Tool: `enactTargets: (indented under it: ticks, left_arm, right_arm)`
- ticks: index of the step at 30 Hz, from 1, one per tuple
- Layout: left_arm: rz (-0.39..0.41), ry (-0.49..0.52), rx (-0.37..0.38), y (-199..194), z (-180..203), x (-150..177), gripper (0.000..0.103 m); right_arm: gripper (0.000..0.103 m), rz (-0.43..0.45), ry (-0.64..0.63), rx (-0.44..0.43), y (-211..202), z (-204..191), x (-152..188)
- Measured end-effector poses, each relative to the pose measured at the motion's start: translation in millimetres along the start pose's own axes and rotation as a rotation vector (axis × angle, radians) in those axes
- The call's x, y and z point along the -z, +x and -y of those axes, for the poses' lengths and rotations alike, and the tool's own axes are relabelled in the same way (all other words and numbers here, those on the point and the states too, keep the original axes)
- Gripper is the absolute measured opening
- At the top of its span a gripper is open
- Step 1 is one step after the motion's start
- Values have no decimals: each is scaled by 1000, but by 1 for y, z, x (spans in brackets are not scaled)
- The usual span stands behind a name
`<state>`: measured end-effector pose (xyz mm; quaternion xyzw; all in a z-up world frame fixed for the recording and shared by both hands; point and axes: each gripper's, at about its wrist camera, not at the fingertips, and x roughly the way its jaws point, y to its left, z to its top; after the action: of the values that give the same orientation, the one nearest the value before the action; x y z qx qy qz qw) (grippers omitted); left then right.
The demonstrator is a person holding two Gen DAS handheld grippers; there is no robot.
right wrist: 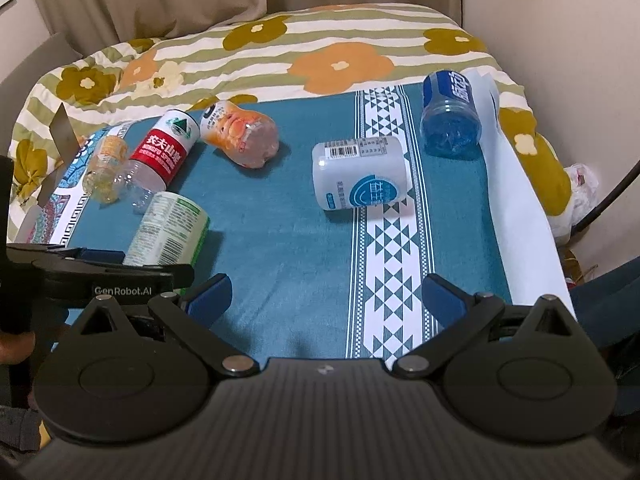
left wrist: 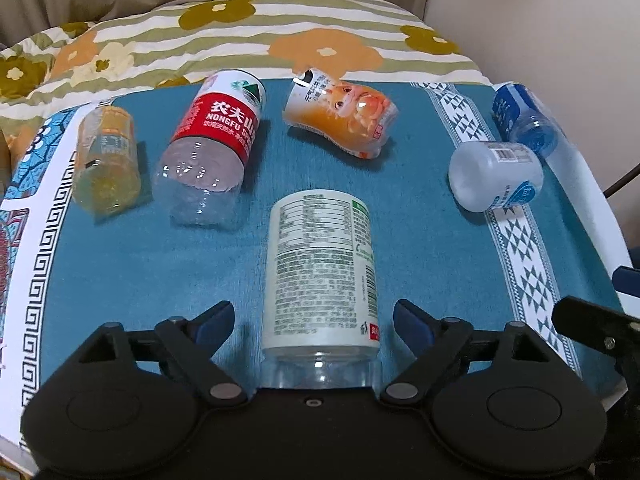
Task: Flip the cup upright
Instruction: 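Open the left tool off the cup while the right tool closes on it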
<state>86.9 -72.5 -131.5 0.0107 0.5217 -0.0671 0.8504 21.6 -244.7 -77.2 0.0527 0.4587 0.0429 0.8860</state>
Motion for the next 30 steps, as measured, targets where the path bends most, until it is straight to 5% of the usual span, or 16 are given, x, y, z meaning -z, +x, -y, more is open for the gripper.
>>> enactTargets:
  ticks: [13,27,30]
  left_arm:
    - [45,-21,-13,-83,-34,12,103]
    - [82,-84,-12,-99,-138,25,103]
    - [63,-101,-4,-93,-155,28,103]
  right_arm:
    - [103,-90,14,-107,-12,-42,-51]
    - [103,-361,118,-131,87,-106,-93]
    - [95,-405,131,-114,107,-113,-93]
